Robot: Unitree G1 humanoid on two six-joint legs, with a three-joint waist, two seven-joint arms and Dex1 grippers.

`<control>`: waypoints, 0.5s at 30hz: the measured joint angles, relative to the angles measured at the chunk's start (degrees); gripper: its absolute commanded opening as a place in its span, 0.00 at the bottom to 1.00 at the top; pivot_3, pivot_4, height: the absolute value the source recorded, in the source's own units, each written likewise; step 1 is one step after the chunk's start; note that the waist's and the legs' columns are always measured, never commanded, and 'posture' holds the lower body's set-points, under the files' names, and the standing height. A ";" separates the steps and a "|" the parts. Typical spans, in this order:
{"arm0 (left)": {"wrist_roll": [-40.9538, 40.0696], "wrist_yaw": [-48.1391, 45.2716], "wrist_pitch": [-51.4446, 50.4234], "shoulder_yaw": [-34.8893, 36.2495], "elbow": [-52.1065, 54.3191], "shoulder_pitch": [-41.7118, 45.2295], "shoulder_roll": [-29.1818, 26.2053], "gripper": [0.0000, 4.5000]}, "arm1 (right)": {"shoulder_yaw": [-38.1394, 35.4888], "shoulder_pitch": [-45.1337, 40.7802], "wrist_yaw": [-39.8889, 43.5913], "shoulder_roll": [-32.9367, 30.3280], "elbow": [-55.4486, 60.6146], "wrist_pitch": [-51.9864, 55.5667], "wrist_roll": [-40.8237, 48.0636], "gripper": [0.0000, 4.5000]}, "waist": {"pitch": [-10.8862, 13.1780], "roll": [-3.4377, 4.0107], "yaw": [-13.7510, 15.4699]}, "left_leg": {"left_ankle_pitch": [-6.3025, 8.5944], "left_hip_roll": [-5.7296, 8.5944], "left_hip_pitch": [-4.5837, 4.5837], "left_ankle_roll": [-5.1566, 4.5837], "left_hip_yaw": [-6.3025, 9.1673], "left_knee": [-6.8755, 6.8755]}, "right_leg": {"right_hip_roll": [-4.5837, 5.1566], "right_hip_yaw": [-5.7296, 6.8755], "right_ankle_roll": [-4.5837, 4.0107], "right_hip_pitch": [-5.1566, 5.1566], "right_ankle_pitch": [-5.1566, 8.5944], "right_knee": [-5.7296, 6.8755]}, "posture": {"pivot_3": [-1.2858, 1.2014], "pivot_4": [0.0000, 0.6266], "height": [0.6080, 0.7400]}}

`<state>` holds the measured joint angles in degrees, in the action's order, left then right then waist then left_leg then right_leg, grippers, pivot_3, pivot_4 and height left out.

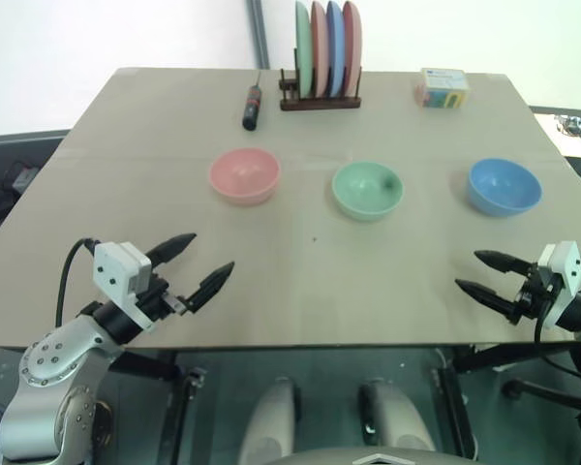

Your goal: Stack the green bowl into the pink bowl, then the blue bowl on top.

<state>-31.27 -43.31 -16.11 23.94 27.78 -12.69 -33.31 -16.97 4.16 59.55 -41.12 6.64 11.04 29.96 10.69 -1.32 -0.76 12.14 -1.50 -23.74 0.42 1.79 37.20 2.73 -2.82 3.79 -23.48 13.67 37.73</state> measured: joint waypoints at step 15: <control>0.06 0.28 0.12 -1.56 -0.30 0.14 0.15 0.98 | -1.20 0.57 -0.02 -0.12 0.28 0.00 0.55 0.81 | 0.00 0.00 0.01 | 0.00 0.00 0.00 0.00 0.00 0.00 | 0.00 0.00 0.00 0.00 0.00 0.00 | 0.52 0.24 1.00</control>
<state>-31.21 -43.03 -15.99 22.38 27.48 -12.55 -33.16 -18.17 4.73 59.53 -41.23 6.92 11.04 30.51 10.69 -1.32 -0.76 12.14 -1.50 -23.74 0.42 1.79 37.20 2.73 -2.82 3.79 -23.48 13.67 37.73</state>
